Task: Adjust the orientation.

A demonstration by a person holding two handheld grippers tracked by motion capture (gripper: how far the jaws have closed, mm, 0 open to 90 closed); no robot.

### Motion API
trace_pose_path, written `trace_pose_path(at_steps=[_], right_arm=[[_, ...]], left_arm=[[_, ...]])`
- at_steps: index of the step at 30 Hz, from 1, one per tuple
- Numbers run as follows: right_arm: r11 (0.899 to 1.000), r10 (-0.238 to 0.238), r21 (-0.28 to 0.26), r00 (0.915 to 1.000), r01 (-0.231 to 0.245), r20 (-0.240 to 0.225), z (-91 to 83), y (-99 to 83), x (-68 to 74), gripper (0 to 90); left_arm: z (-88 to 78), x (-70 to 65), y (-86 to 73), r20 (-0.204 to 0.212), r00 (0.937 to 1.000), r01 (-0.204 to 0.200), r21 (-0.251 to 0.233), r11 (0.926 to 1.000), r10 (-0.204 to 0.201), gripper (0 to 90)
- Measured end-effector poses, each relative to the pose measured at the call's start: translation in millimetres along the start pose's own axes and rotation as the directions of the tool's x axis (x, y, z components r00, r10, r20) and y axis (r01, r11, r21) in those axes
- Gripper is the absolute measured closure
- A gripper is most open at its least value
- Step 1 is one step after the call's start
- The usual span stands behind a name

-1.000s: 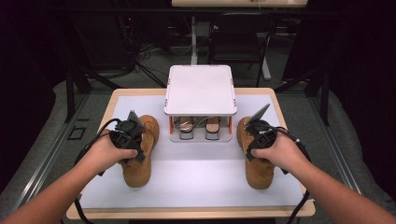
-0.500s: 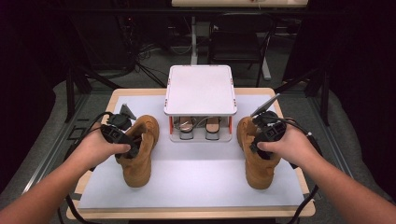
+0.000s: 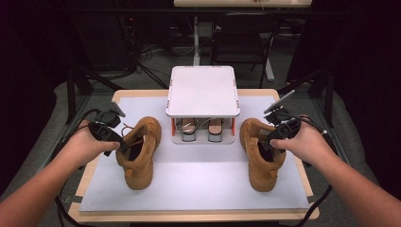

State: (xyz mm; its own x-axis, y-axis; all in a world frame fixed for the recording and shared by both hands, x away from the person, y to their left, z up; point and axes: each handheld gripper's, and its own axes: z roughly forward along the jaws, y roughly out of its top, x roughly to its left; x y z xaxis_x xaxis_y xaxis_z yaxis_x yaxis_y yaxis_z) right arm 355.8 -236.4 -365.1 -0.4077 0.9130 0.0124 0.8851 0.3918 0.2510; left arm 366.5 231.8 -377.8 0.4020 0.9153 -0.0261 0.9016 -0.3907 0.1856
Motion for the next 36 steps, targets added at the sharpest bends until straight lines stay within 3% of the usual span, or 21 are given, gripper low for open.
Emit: trace_pose_path(at_steps=[8,19,36], right_arm=[[1.0,0.021,-0.001,0.9995,-0.021,0.025,1.9,-3.1,-11.2,57.3],[0.999,0.042,0.004,0.9978,-0.042,0.051,8.4,-7.4,-20.7,56.9],[0.998,0.058,-0.002,0.9968,-0.058,0.054,8.6,-9.5,-29.8,56.6]], left_arm=[[8.7,6.8,-0.5,-0.011,0.9998,0.015,0.005,0.9999,-0.015,50.5],[23.8,6.5,2.5,-0.006,0.9997,0.026,0.022,0.9994,-0.026,50.7],[54.5,8.4,8.2,0.008,0.9991,0.042,0.064,0.9971,-0.042,53.2]])
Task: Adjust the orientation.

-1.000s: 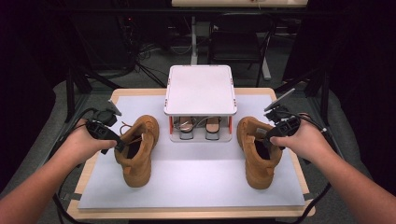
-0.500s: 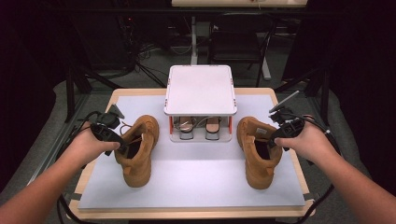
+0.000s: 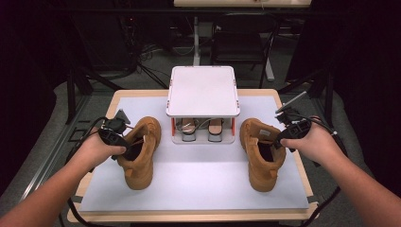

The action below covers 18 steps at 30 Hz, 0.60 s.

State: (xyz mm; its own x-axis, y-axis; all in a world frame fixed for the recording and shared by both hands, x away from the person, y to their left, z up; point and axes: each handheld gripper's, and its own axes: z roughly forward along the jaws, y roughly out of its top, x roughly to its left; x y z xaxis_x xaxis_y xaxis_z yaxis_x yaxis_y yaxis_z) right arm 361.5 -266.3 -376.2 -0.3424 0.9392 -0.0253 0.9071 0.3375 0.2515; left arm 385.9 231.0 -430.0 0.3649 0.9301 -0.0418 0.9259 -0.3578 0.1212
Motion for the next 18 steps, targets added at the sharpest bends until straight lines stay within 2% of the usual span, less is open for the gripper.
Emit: trace_pose_path(at_steps=[9,18], right_arm=[[1.0,0.007,0.007,1.0,-0.007,0.004,4.4,-2.4,-7.3,56.4],[1.0,0.006,0.012,1.0,-0.006,-0.002,8.0,-3.2,-8.1,56.0]], left_arm=[[13.0,0.8,2.9,0.007,0.9999,0.012,0.011,0.9999,-0.012,55.3],[20.7,0.6,4.0,0.003,0.9998,0.02,0.015,0.9997,-0.02,56.9]])
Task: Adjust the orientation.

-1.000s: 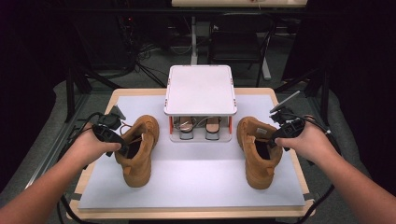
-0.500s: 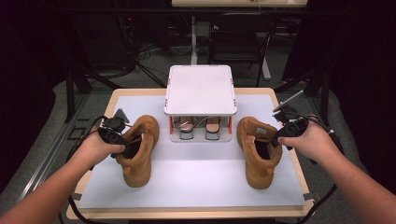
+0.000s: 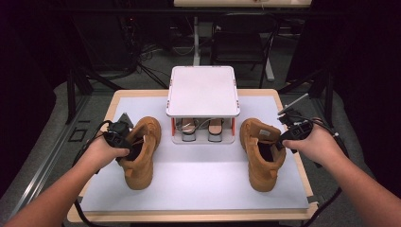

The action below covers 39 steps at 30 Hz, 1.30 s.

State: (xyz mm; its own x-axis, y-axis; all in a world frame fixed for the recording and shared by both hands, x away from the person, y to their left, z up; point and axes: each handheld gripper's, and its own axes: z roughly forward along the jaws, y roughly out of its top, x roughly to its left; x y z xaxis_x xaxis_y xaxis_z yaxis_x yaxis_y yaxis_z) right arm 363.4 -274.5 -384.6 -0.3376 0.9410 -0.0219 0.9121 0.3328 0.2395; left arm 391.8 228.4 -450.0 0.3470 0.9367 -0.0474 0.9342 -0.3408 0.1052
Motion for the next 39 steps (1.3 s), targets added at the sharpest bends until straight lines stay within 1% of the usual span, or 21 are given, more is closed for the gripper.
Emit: trace_pose_path(at_steps=[4,5,6,10,13,14,17,18,19,26,27,30,32,33,34,35,37,38,39], right_arm=[[1.0,0.0,0.002,1.0,0.0,-0.001,3.0,-0.9,-0.2,56.0],[1.0,0.002,0.01,1.0,-0.002,-0.002,3.3,-0.9,-0.1,55.9],[1.0,-0.004,0.007,1.0,0.004,-0.002,4.7,-1.2,-0.7,55.8],[1.0,0.007,-0.001,1.0,-0.007,-0.002,7.9,-1.0,-0.5,55.6],[1.0,0.003,0.012,1.0,-0.003,-0.006,10.4,0.0,-0.6,55.6],[1.0,0.003,0.008,1.0,-0.003,-0.007,11.9,-0.3,-0.5,55.5],[1.0,0.008,0.011,1.0,-0.008,-0.004,14.7,-0.2,0.5,55.4],[1.0,0.019,-0.004,0.9997,-0.019,-0.013,17.1,-0.7,1.0,55.4],[1.0,0.005,0.015,1.0,-0.005,-0.005,16.2,0.2,0.4,55.3],[1.0,0.008,0.011,0.9999,-0.008,-0.007,23.8,0.3,-0.3,55.3],[1.0,0.001,0.024,0.9999,-0.001,-0.011,24.3,0.6,-1.1,55.3],[1.0,0.004,0.026,0.9999,-0.004,-0.012,28.4,0.6,-1.9,55.3],[1.0,0.008,0.02,0.9999,-0.008,-0.008,31.4,0.0,-1.8,55.3],[1.0,0.017,0.009,0.9998,-0.017,-0.012,33.0,-0.5,-1.2,55.3],[1.0,0.009,0.028,0.9999,-0.009,-0.008,32.9,0.1,-2.1,55.3],[1.0,0.01,0.023,0.9999,-0.01,-0.008,34.8,-0.1,-2.5,55.2],[0.999,0.015,0.032,0.9999,-0.014,-0.007,37.3,0.2,-2.9,55.3],[1.0,0.017,0.021,0.9998,-0.017,-0.009,39.7,-0.1,-3.2,55.3],[0.999,0.008,0.037,0.9999,-0.008,-0.013,40.4,0.6,-4.2,55.3]], left_arm=[[2.2,0.3,0.0,0.004,1.0,0.008,0.002,1.0,-0.008,58.2],[2.4,0.5,-0.2,0.004,1.0,0.009,0.003,1.0,-0.009,58.7],[2.5,0.8,-0.2,0.004,1.0,0.007,0.004,1.0,-0.007,59.3],[2.9,1.2,-0.3,0.0,0.9999,0.016,0.006,0.9998,-0.016,62.4],[3.2,1.4,-0.4,0.001,0.9997,0.024,0.006,0.9997,-0.024,64.0],[3.2,1.5,-0.4,0.002,0.9997,0.025,0.006,0.9997,-0.025,64.2],[3.3,1.0,-0.1,-0.002,0.9997,0.022,0.008,0.9997,-0.022,64.9],[3.3,1.0,0.0,-0.003,0.9998,0.022,0.01,0.9997,-0.022,65.1],[3.2,1.4,0.4,-0.004,0.9998,0.02,0.014,0.9997,-0.02,65.5],[3.9,0.5,0.3,-0.009,0.9998,0.018,0.011,0.9998,-0.018,65.8],[4.1,0.7,0.2,-0.008,0.9998,0.018,0.011,0.9998,-0.018,65.8],[4.5,1.0,0.0,-0.004,0.9998,0.021,0.009,0.9997,-0.02,65.8],[4.7,1.2,-0.1,-0.003,0.9998,0.02,0.011,0.9997,-0.02,65.8],[4.8,1.3,0.1,-0.004,0.9998,0.017,0.011,0.9998,-0.017,65.8],[4.8,1.2,0.2,-0.005,0.9999,0.016,0.012,0.9998,-0.016,65.8],[4.9,1.1,0.3,-0.005,0.9999,0.015,0.013,0.9998,-0.015,65.8],[5.0,0.5,0.4,-0.007,0.9999,0.016,0.014,0.9998,-0.016,65.8],[5.1,0.4,0.5,-0.008,0.9999,0.016,0.014,0.9998,-0.015,65.8],[5.1,0.4,0.5,-0.008,0.9999,0.015,0.014,0.9998,-0.015,65.7]])
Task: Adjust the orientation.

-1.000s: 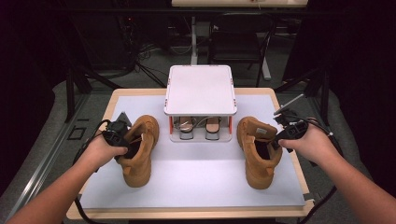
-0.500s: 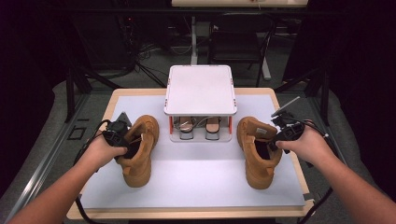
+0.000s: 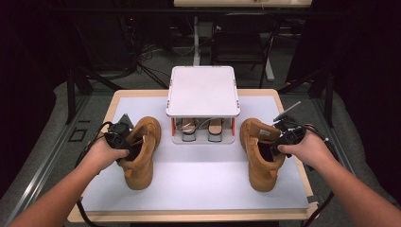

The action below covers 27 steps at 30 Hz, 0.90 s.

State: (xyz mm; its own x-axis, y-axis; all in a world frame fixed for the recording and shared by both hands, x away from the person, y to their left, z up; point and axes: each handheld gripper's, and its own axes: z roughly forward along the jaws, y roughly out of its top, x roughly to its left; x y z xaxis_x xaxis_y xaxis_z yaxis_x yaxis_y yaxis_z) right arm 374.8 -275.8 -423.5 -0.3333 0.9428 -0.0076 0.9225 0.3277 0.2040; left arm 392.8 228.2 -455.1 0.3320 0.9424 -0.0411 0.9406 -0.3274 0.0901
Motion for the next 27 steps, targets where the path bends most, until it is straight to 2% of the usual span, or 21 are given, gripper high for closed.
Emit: trace_pose_path(at_steps=[5,9,11,16,18,19,22,27], right_arm=[[1.0,0.0,0.004,1.0,0.0,0.006,7.6,-0.1,0.8,55.9],[1.0,0.017,-0.003,0.9998,-0.017,0.004,13.5,-0.8,1.3,56.5],[1.0,0.009,0.014,0.9999,-0.009,0.005,14.5,-0.1,0.5,56.8],[0.999,0.032,0.018,0.9993,-0.032,0.018,20.7,-0.3,1.0,57.0],[0.998,0.056,0.017,0.9984,-0.056,0.007,22.4,-0.3,1.1,57.9],[0.998,0.049,0.027,0.9988,-0.049,0.007,21.5,0.2,0.3,57.9],[0.997,0.076,0.013,0.9971,-0.076,0.003,23.2,-0.8,0.6,59.6],[0.997,0.077,0.032,0.997,-0.077,-0.006,24.3,-0.3,1.1,65.8]], left_arm=[[0.2,0.6,-0.1,0.002,1.0,0.0,-0.001,1.0,0.0,65.8],[0.5,0.6,0.2,0.003,1.0,0.0,0.0,1.0,0.0,65.8],[0.6,0.6,0.3,0.003,1.0,0.0,0.0,1.0,0.0,65.8],[0.9,0.7,0.6,0.006,1.0,0.005,0.001,1.0,-0.005,65.8],[0.8,0.7,0.6,0.01,0.9999,0.006,0.005,1.0,-0.006,65.8],[0.9,0.9,0.7,0.011,0.9999,0.007,0.006,1.0,-0.007,65.8],[1.1,1.7,1.5,0.01,0.9999,0.005,0.007,1.0,-0.005,66.1],[1.8,1.7,3.3,0.01,0.9999,0.014,0.014,0.9998,-0.014,68.6]])
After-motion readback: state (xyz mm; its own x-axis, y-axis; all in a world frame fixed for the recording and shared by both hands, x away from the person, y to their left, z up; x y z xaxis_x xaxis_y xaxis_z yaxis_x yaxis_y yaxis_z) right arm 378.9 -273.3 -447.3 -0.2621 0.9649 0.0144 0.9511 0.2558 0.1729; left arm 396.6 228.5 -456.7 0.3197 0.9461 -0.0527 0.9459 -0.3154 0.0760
